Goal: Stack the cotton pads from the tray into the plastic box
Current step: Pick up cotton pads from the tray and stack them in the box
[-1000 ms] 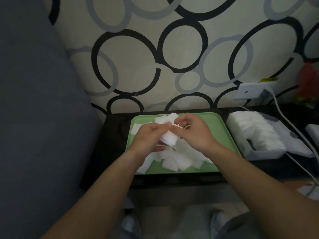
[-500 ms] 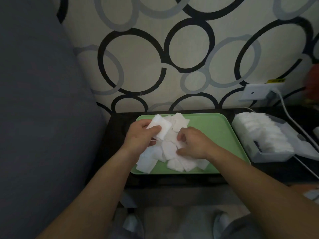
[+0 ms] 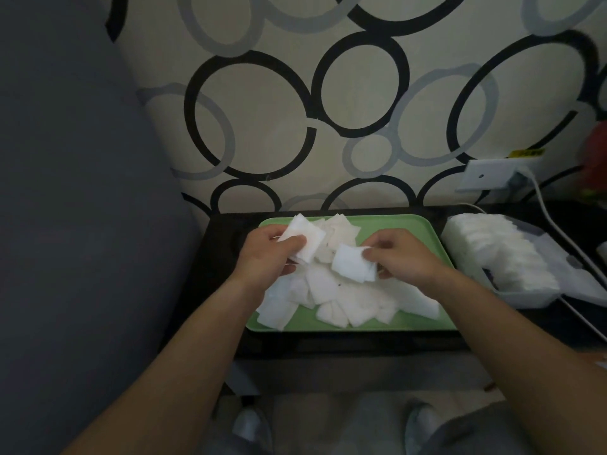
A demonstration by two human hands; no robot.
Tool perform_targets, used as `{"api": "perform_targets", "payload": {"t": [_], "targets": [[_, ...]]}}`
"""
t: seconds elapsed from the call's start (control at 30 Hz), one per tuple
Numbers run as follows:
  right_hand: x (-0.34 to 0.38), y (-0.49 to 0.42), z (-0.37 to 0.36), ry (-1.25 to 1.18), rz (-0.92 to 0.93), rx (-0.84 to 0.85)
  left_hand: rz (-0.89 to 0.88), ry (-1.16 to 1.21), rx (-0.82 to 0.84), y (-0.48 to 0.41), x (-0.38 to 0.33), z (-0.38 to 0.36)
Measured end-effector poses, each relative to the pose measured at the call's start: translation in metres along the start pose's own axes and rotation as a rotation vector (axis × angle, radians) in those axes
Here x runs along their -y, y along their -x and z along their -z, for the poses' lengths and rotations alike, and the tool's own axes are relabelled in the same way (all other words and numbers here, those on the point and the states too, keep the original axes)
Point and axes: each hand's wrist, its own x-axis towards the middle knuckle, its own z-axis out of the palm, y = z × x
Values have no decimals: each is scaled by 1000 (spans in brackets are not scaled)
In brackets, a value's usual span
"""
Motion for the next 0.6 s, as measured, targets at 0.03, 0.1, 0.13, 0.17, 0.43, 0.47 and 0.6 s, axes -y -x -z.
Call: {"api": "perform_targets", "payload": {"t": [0.03, 0.1, 0.13, 0.17, 0.43, 0.47, 0.6], "targets": [[-5, -1, 0, 34, -23, 16, -2, -1, 5, 0, 0, -1], [-13, -3, -2, 99, -46, 41, -1, -7, 14, 1, 0, -3], [-15, -3, -3, 90, -53, 53, 1, -7, 18, 1, -1, -4], [-15, -3, -4, 71, -56, 60, 2, -5, 22, 1, -1, -6], [-1, 4, 5, -145, 17, 168, -2, -22, 17, 2, 0, -12], [4, 7, 8, -246, 22, 201, -8, -36, 14, 2, 0, -12], [16, 18, 12, -368, 117, 270, -28, -103, 84, 4, -1, -13]]}}
